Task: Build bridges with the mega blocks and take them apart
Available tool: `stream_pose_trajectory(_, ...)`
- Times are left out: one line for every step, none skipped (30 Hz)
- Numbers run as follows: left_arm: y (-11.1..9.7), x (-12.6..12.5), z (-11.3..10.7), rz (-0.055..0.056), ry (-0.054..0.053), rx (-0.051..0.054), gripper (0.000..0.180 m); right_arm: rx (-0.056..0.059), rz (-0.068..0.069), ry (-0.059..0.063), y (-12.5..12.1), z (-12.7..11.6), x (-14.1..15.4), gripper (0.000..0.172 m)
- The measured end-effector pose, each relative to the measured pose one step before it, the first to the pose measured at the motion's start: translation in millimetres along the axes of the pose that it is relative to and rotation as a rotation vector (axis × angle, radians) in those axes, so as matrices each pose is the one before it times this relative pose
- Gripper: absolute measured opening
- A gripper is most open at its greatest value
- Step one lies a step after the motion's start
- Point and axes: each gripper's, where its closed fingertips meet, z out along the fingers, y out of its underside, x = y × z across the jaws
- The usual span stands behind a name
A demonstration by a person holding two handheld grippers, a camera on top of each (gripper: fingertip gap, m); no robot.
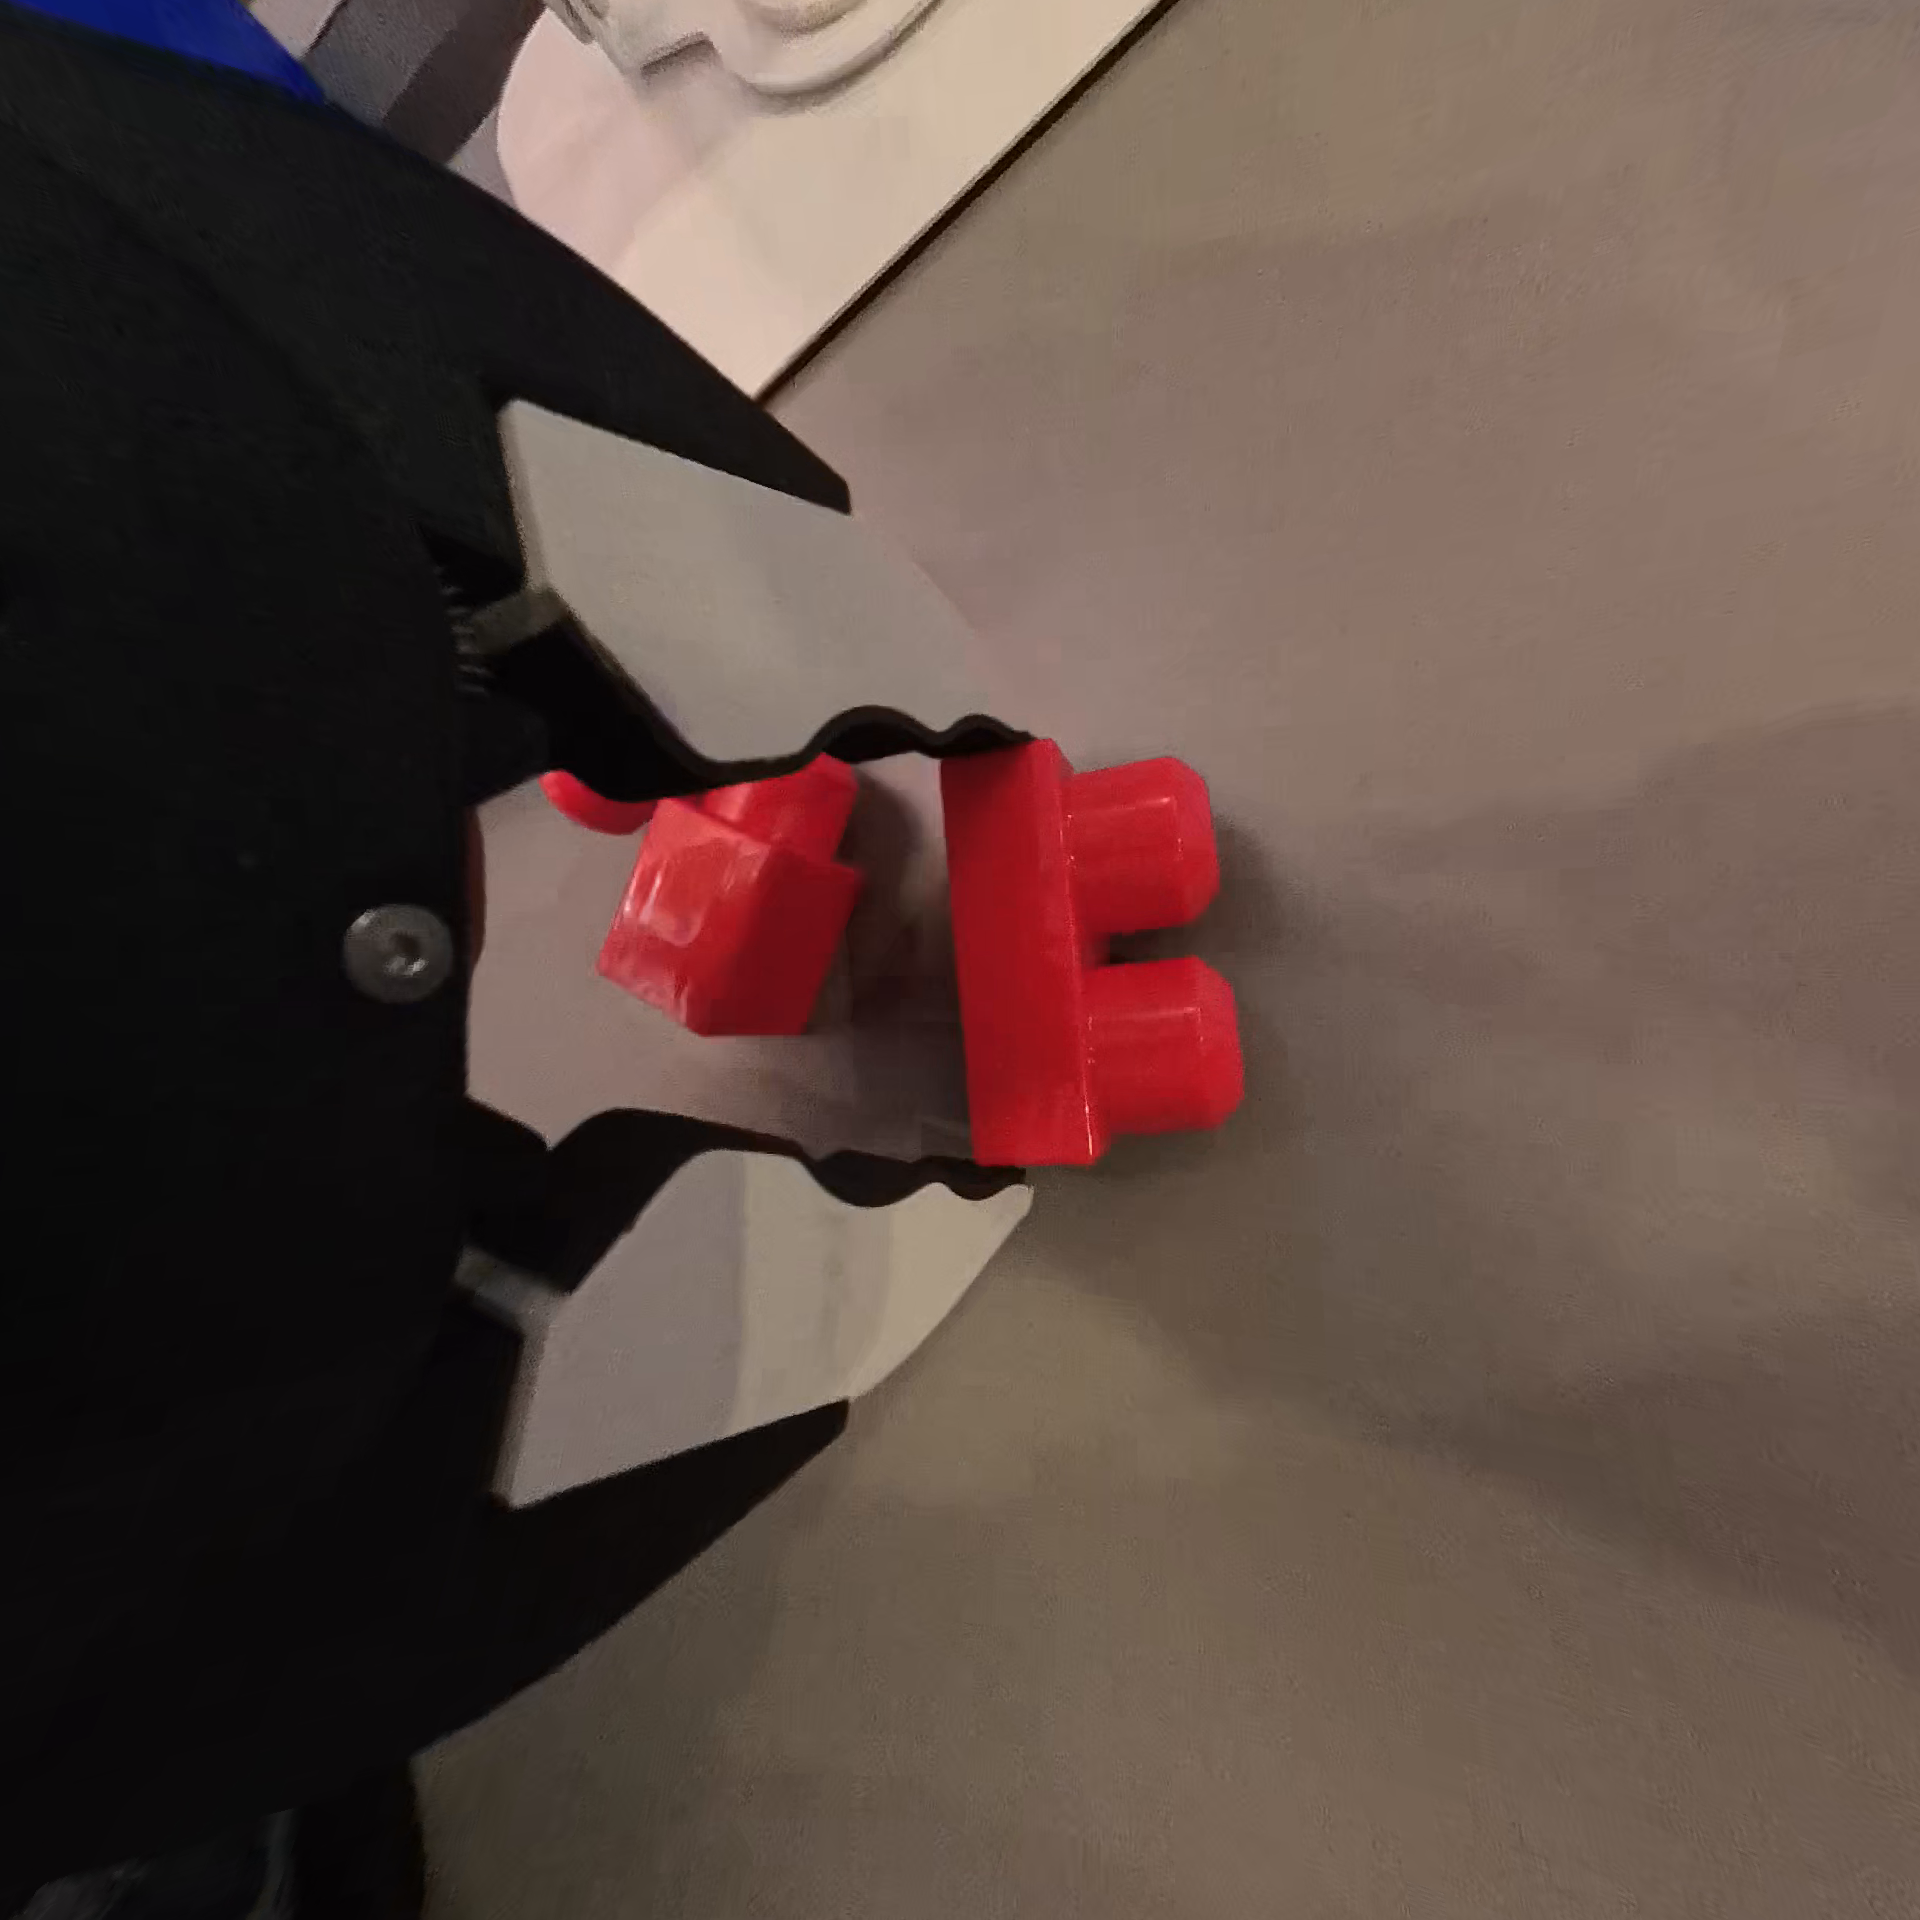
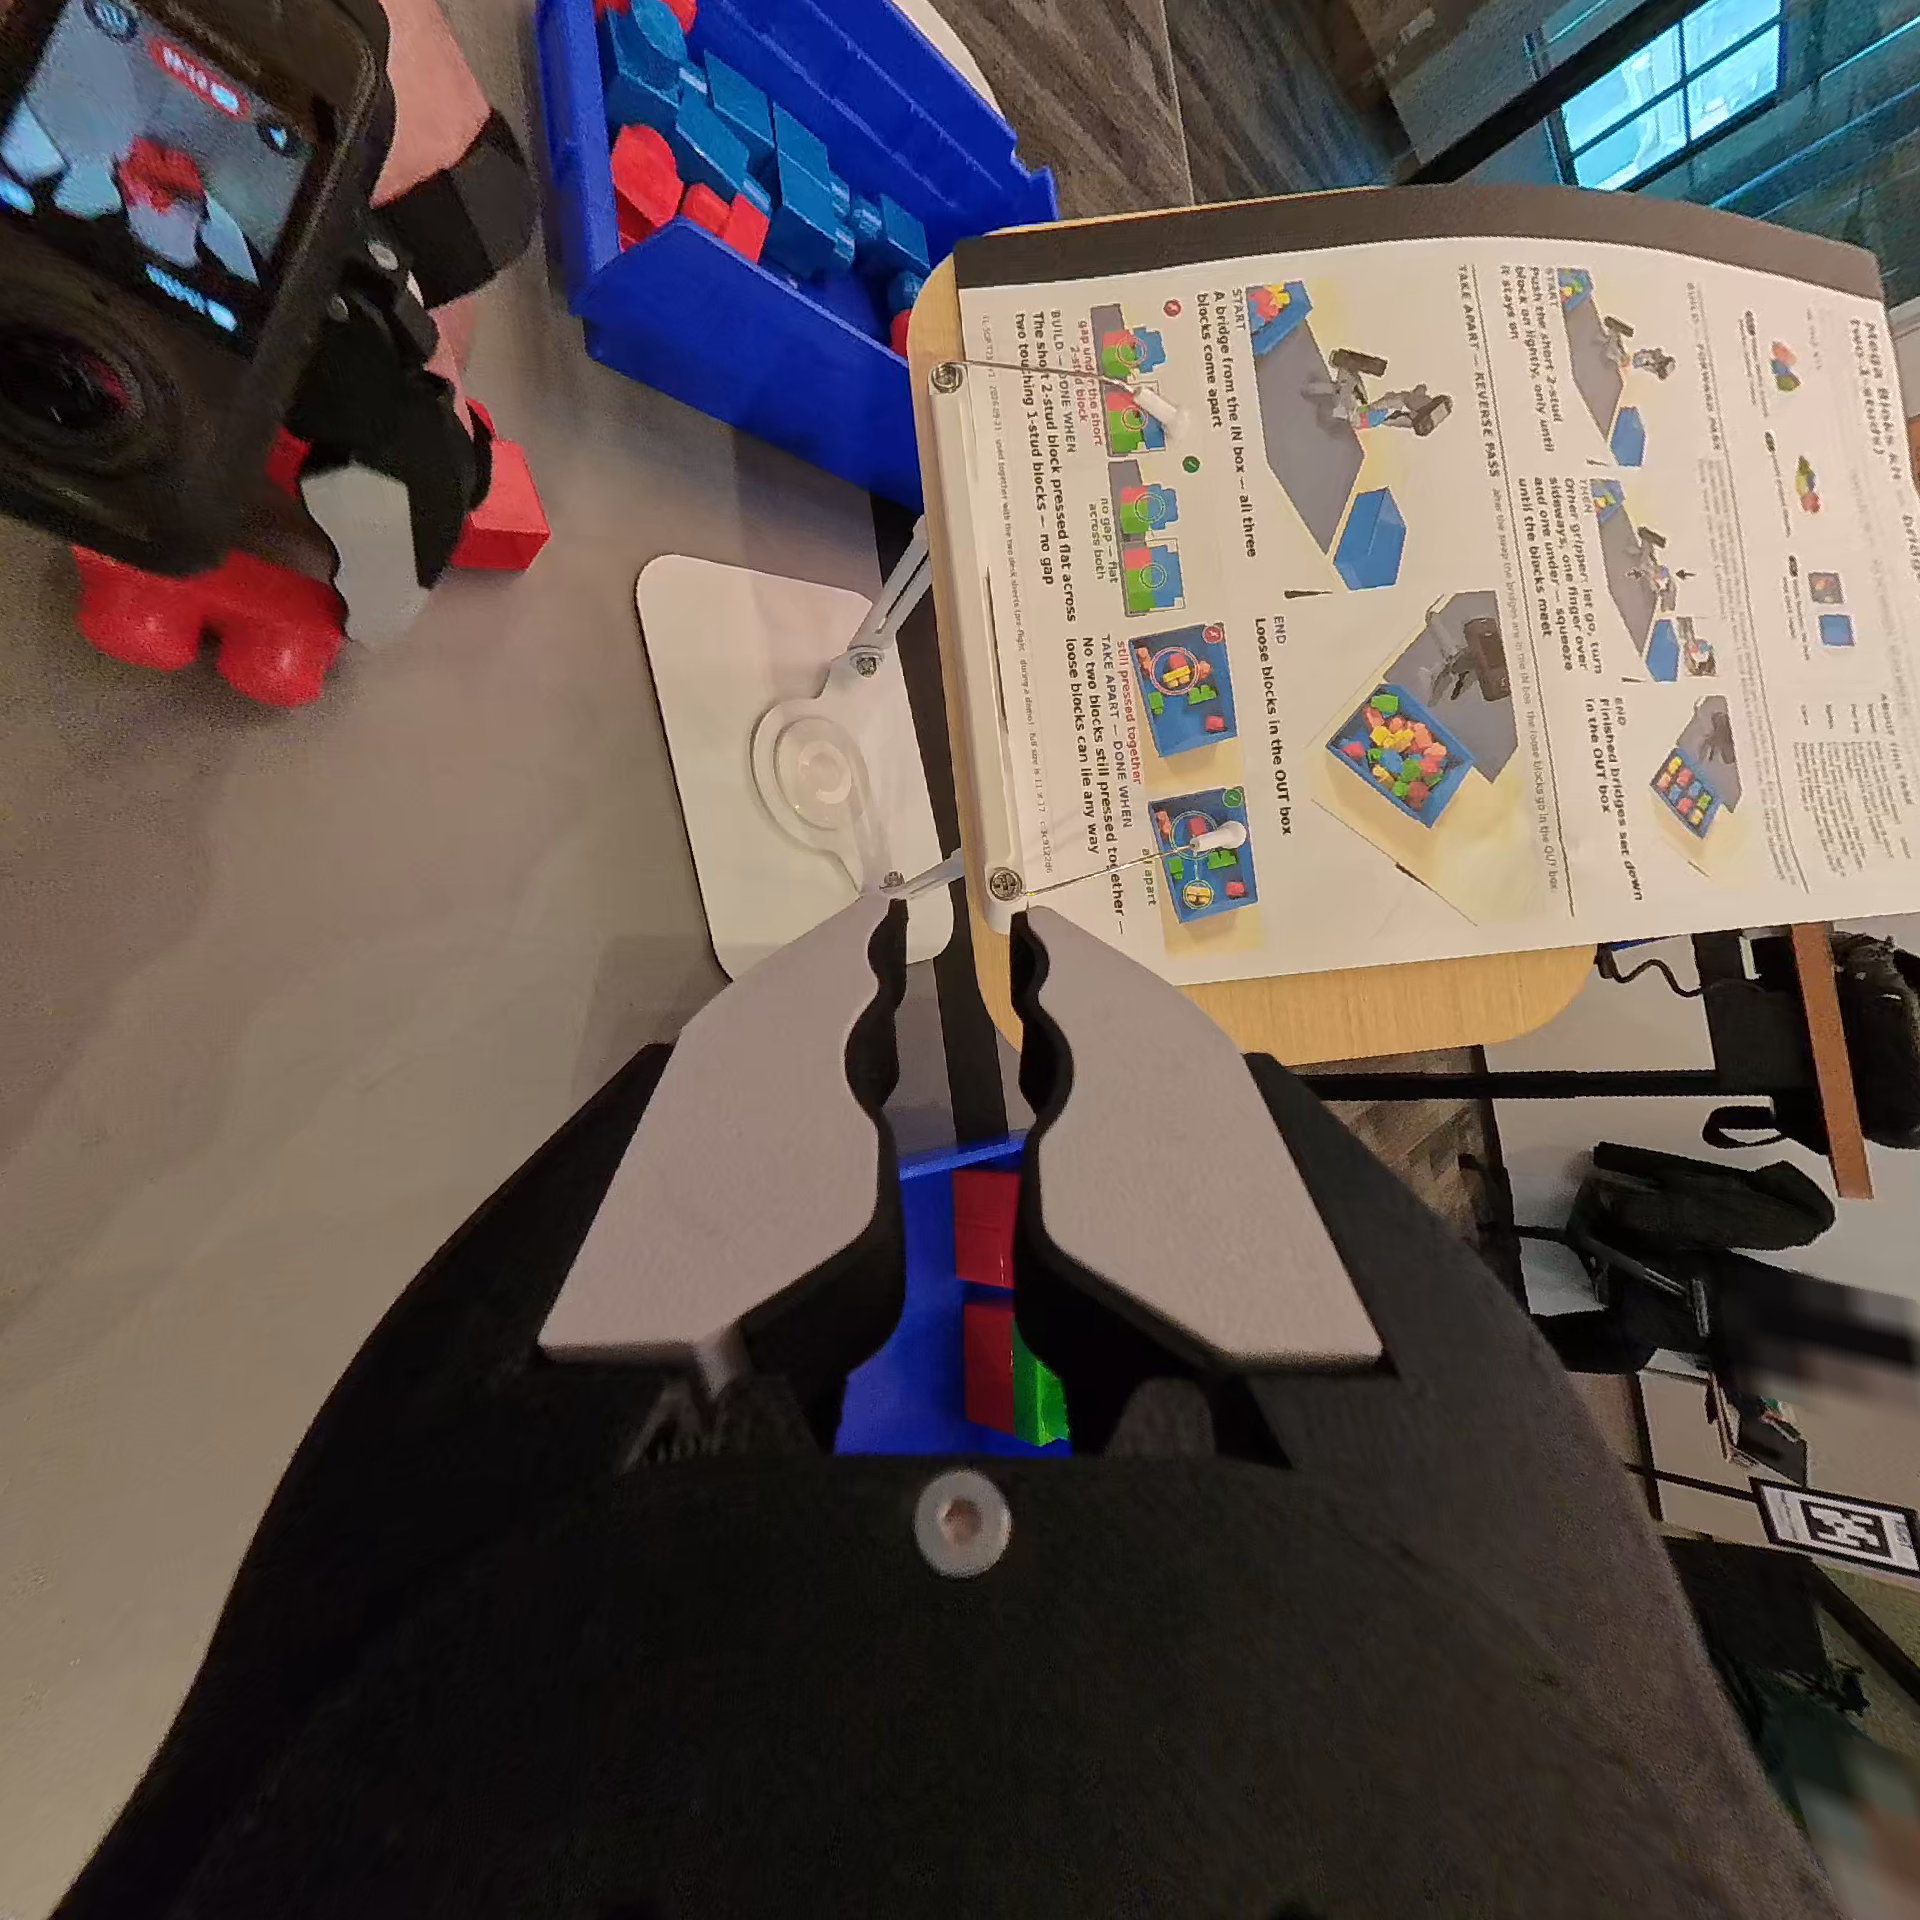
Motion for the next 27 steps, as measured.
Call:
stream_pose_trajectory(-7.1, -5.92, 1.35, -0.0305, -0.0174, 0.0096, 0.073, -0.0011, -0.0008, 0.0006, -0.15, 0.16, -0.03, 0.019)
stream_pose_trajectory(-6.22, -5.24, 1.64, -0.015, -0.0172, 0.0104, 0.073, 0.0001, -0.0013, -0.0007, -0.6, 0.25, -0.36, 0.019)
stream_pose_trajectory(-5.82, -5.83, 2.16, -0.0213, -0.02, 0.0122, 0.073, 0.0011, -0.0022, -0.0019, -0.9, 0.09, -0.75, 0.019)
stream_pose_trajectory(-4.29, -4.33, 1.53, -0.0351, -0.0081, 0.0098, 0.073, 0.0003, -0.0032, -0.0011, -0.74, -0.09, -0.62, 0.019)
stream_pose_trajectory(-1.83, -2.64, -0.27, -0.015, -0.0056, 0.0073, 0.073, 0.0, -0.0021, 0.0009, -0.39, -0.52, -0.25, 0.019)
stream_pose_trajectory(-0.7, -2.59, -3.23, -0.0029, -0.0118, 0.0185, 0.078, 0.0012, 0.0002, 0.0033, -0.06, -1.03, 0.36, 0.019)
stream_pose_trajectory(1.19, -1.09, -6.24, 0.0001, -0.0007, 0.0204, 0.083, 0.0022, 0.0015, 0.0037, 0.08, -1.35, 0.66, 0.019)
stream_pose_trajectory(2.39, 0.02, -8.31, -0.0024, 0.0089, 0.0225, 0.086, 0.003, 0.0018, 0.0031, 0.25, -1.37, 0.7, 0.019)
stream_pose_trajectory(3.2, 0.76, -9.68, -0.0025, 0.0158, 0.0279, 0.084, 0.0027, 0.0025, 0.0029, 0.39, -1.37, 0.73, 0.019)
stream_pose_trajectory(5.88, 0.01, -9.63, 0.0093, 0.0063, 0.0177, 0.081, 0.0013, 0.0027, 0.0018, 0.61, -1.0, 0.52, 0.019)
stream_pose_trajectory(11.1, -0.45, -8.02, 0.0154, -0.0036, -0.0102, 0.08, -0.0002, 0.0022, 0.0005, 0.72, -0.65, 0.37, 0.019)
stream_pose_trajectory(13.99, 1.96, -5.48, 0.0129, 0.0101, -0.0319, 0.078, -0.0004, 0.0018, 0.0005, 0.6, -0.42, 0.18, 0.019)
stream_pose_trajectory(9.98, -0.62, -3.68, 0.0095, -0.0093, -0.0135, 0.079, 0.0005, 0.0018, -0.0001, 0.21, -0.11, 0.24, 0.019)
stream_pose_trajectory(5.32, -4.21, -2.43, -0.0068, -0.0248, 0.0091, 0.081, 0.0006, 0.0007, -0.0007, 0.01, 0.24, -0.09, 0.019)
stream_pose_trajectory(4.09, 0.39, 0.19, -0.0144, 0.011, 0.0044, 0.08, -0.0011, -0.001, -0.0015, -0.04, 0.6, -0.19, 0.019)
stream_pose_trajectory(5.12, 3.7, 3.29, 0.004, 0.0265, -0.0142, 0.078, -0.0019, -0.0018, -0.0021, -0.2, 0.93, -0.55, 0.019)
stream_pose_trajectory(5.91, 0.02, 5.17, 0.0181, -0.002, -0.0306, 0.077, -0.0014, -0.0014, -0.0037, -0.39, 1.04, -0.67, 0.019)
stream_pose_trajectory(3.35, 2.4, 5.87, 0.0141, 0.0164, -0.0196, 0.076, -0.001, -0.0018, -0.0039, -0.28, 1.05, -0.84, 0.019)
stream_pose_trajectory(-0.1, 3.81, 5.76, 0.0086, 0.0285, 0.0003, 0.074, -0.0011, -0.0018, -0.0031, -0.36, 0.94, -0.6, 0.019)
stream_pose_trajectory(0.4, 0.19, 5.44, 0.0092, 0.0071, -0.0047, 0.072, -0.0011, -0.001, -0.0023, -0.1, 0.63, -0.45, 0.019)
stream_pose_trajectory(3.34, -1.44, 4.76, 0.0032, -0.0037, -0.0246, 0.07, -0.0006, -0.0004, -0.0014, 0.07, 0.37, -0.14, 0.019)
stream_pose_trajectory(2.7, 0.81, 3.18, 0.0003, 0.0097, -0.0189, 0.068, -0.0001, 0.0005, -0.0001, 0.23, 0.04, 0.14, 0.019)
stream_pose_trajectory(-0.94, 1.39, 1.44, 0.0046, 0.0115, 0.0059, 0.064, 0.0005, 0.0014, 0.0008, 0.44, -0.17, 0.34, 0.019)
stream_pose_trajectory(-3.07, 0.11, 0.33, 0.0064, 0.001, 0.0177, 0.064, 0.0006, 0.0017, 0.0002, 0.46, -0.26, 0.34, 0.019)
stream_pose_trajectory(-1.36, 0.87, 0.36, 0.0069, 0.0025, 0.0058, 0.064, -0.0006, 0.0013, 0.0006, 0.64, -0.36, 0.29, 0.019)
stream_pose_trajectory(-0.6, 0.46, 0.05, 0.0102, -0.0023, -0.0018, 0.064, -0.0008, 0.0015, 0.001, 0.52, -0.21, 0.35, 0.019)
stream_pose_trajectory(-1.58, -0.09, 0.25, 0.01, -0.0066, 0.0011, 0.064, 0.0003, 0.0011, 0.0, 0.11, -0.22, 0.13, 0.019)
